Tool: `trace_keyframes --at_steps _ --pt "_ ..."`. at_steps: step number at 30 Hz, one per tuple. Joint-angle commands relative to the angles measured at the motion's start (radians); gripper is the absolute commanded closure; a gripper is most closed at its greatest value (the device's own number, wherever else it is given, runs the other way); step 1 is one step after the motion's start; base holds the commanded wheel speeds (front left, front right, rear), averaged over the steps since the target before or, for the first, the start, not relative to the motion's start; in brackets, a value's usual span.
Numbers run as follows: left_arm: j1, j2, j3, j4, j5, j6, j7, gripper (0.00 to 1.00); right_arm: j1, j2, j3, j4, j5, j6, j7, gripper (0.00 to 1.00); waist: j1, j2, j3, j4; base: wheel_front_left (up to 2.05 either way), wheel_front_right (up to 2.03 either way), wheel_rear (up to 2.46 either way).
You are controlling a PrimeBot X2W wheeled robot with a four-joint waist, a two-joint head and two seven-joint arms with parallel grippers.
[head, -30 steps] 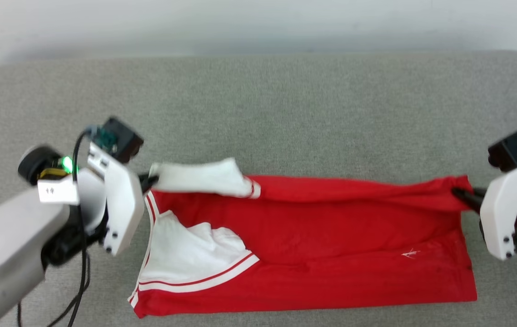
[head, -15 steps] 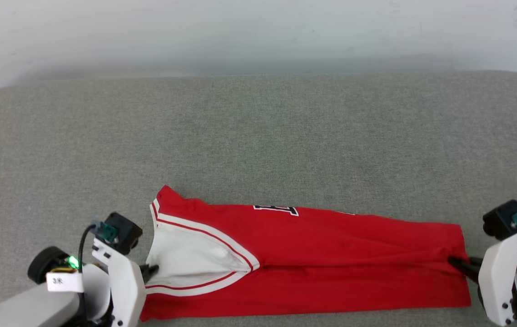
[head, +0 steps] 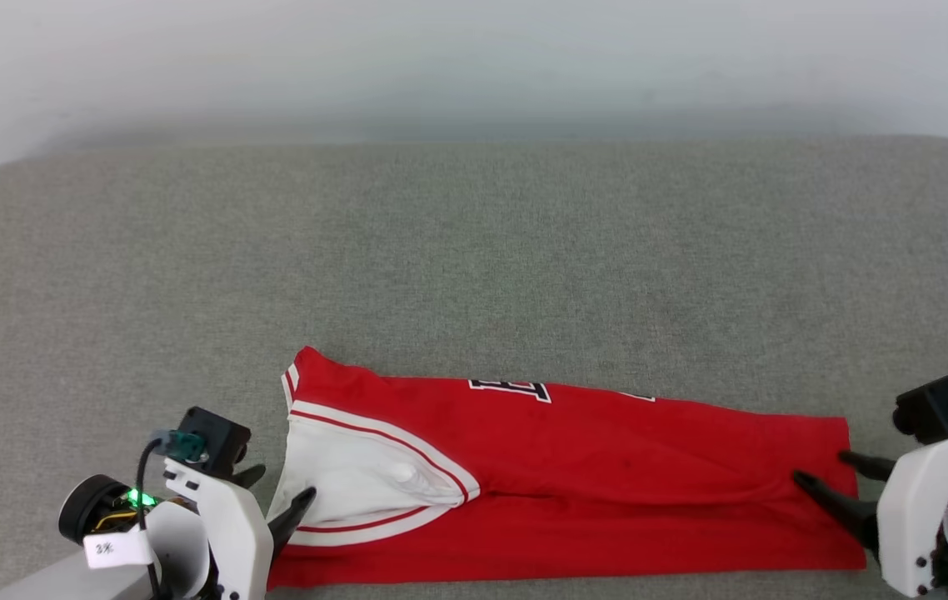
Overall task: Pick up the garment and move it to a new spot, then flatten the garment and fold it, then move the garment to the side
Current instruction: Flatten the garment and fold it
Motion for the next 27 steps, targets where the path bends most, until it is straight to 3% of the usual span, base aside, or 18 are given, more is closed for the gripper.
trace_keyframes --at_steps 1,7,13,20,27 --pt "0.021 -0.002 0.016 -0.007 0.001 0.017 -0.039 0.00 0.021 -0.013 -0.025 -0.027 0.019 -0.001 -0.012 0.00 0.0000 0.0000 -0.018 0.004 0.00 0.00 0.00" --pt "0.049 0.007 0.081 -0.037 0.028 0.120 -0.201 0.00 0.047 -0.064 -0.126 -0.108 0.044 -0.001 -0.002 0.00 0.0000 0.0000 -0.051 0.016 0.00 0.00 0.00" --pt "0.082 -0.001 0.138 -0.061 0.074 0.241 -0.337 0.00 0.072 -0.090 -0.189 -0.095 0.066 -0.001 0.080 0.00 0.0000 0.0000 -0.057 0.039 0.00 0.00 0.00" --pt "0.131 -0.045 0.258 -0.099 0.180 0.349 -0.376 0.00 0.085 -0.059 -0.243 -0.009 0.127 -0.001 0.201 0.00 0.0000 0.0000 -0.037 0.076 0.00 0.00 0.00" --pt "0.249 -0.150 0.470 -0.142 0.382 0.399 -0.375 0.00 0.081 -0.015 -0.266 0.055 0.145 -0.001 0.248 0.00 0.0000 0.0000 0.007 0.121 0.00 0.00 0.00"
